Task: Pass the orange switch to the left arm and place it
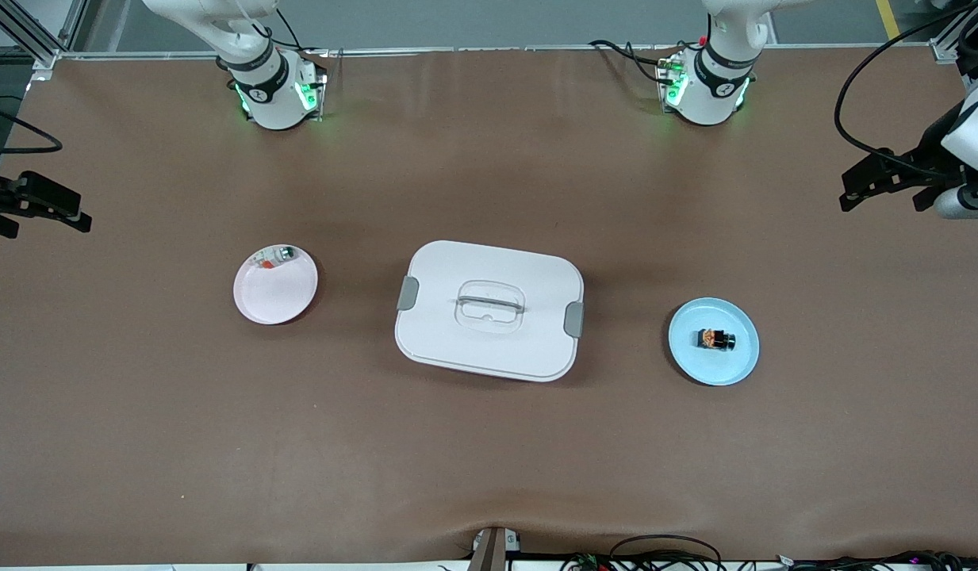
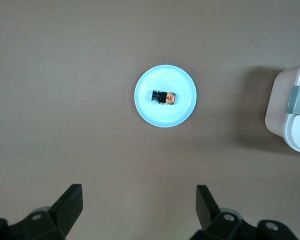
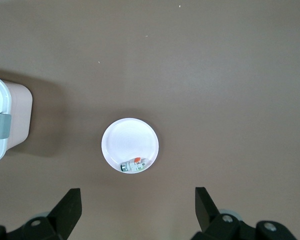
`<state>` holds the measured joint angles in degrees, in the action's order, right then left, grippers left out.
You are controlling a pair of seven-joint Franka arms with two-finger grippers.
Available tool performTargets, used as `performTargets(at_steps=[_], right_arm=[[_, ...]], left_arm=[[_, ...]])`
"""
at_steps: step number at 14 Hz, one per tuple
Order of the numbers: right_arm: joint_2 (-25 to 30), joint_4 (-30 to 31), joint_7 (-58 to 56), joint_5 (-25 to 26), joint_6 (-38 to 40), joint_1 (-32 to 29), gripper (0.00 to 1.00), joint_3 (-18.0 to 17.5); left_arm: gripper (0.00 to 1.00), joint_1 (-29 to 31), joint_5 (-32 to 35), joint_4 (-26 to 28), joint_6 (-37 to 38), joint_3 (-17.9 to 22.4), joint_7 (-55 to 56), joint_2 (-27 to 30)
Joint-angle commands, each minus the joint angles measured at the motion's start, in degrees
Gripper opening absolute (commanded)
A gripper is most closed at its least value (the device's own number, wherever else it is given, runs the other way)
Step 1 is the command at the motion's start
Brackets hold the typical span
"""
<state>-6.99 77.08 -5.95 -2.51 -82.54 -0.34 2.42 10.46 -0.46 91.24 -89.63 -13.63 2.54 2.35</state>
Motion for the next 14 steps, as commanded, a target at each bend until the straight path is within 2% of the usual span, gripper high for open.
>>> performTargets(at_steps=[1, 3, 5, 14], right_arm=[[2.06, 2.02, 0.50, -0.12, -0.96, 0.07, 1.00, -0.23], [2.41, 2.28, 0.50, -0.12, -1.13, 0.07, 1.00, -0.23], [2.50, 2.55, 0.50, -0.12, -1.14, 0.16, 1.00, -0.23], [6.01, 7.46, 0.41, 0.23, -3.50, 0.07, 1.00, -0.23]], left_arm=[[1.00, -2.18, 1.07, 0.07, 1.91, 1.14, 1.15, 1.69], [1.00, -8.49, 1.07, 0.34, 3.40, 7.44, 1.33, 2.57], [1.00, -11.86, 1.07, 0.51, 4.02, 10.72, 1.42, 2.75], [1.00, -11.69, 1.34, 0.60, 4.72, 8.44, 2.47, 2.84]])
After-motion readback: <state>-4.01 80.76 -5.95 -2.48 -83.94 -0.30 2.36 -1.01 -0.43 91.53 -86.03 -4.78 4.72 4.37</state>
